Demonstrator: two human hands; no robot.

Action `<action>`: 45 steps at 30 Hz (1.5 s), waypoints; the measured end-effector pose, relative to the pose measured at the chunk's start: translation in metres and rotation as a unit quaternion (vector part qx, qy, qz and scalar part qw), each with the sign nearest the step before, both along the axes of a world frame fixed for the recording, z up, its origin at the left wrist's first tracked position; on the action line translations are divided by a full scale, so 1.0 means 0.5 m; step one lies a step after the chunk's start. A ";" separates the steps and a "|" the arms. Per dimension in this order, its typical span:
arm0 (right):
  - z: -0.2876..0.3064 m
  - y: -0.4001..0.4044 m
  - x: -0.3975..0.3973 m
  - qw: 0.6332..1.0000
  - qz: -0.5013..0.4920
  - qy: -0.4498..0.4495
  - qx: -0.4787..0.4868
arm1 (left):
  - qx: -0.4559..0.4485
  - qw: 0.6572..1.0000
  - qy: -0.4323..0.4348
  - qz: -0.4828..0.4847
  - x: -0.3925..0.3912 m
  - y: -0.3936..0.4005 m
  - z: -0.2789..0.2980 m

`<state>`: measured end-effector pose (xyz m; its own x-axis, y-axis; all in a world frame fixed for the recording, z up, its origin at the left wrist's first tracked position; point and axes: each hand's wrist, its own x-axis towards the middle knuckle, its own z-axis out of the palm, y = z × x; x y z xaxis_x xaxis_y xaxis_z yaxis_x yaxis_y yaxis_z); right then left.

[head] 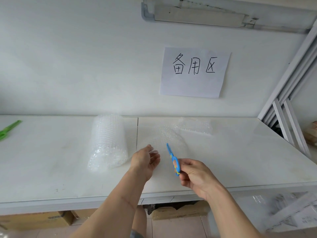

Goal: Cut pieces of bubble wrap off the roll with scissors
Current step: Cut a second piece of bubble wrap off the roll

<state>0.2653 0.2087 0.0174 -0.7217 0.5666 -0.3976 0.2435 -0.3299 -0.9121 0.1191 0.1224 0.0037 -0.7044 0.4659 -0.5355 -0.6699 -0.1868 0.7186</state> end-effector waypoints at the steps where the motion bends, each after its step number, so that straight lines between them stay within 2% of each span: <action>1: 0.003 -0.008 0.001 1.000 0.005 0.001 -0.002 | 0.002 1.000 -0.004 0.000 -0.002 -0.002 0.001; 9: -0.010 -0.043 0.007 1.000 0.019 -0.024 0.006 | 0.009 1.000 -0.008 -0.001 0.000 -0.005 0.003; 14: -0.016 -0.053 0.008 1.000 0.008 -0.004 -0.027 | 0.017 1.000 -0.011 -0.002 0.000 -0.007 0.007; 20: -0.007 -0.053 0.024 1.000 0.023 -0.010 -0.016 | 0.023 1.000 -0.002 -0.003 0.003 -0.005 0.006; 27: -0.003 -0.063 0.015 1.000 0.019 -0.010 -0.020 | 0.005 1.000 0.030 0.000 0.000 -0.005 0.006; 33: -0.001 -0.067 0.005 0.997 0.059 -0.036 -0.023 | -0.019 0.997 0.078 -0.004 -0.005 -0.009 0.004; 45: -0.002 -0.065 -0.040 0.998 0.057 -0.023 0.006 | -0.049 0.994 0.095 -0.024 0.003 -0.005 -0.005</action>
<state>0.2451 0.1761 0.0161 -0.7633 0.4861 -0.4254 0.3200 -0.2875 -0.9027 0.1207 0.1197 0.0014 -0.7755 0.4532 -0.4395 -0.5269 -0.0812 0.8460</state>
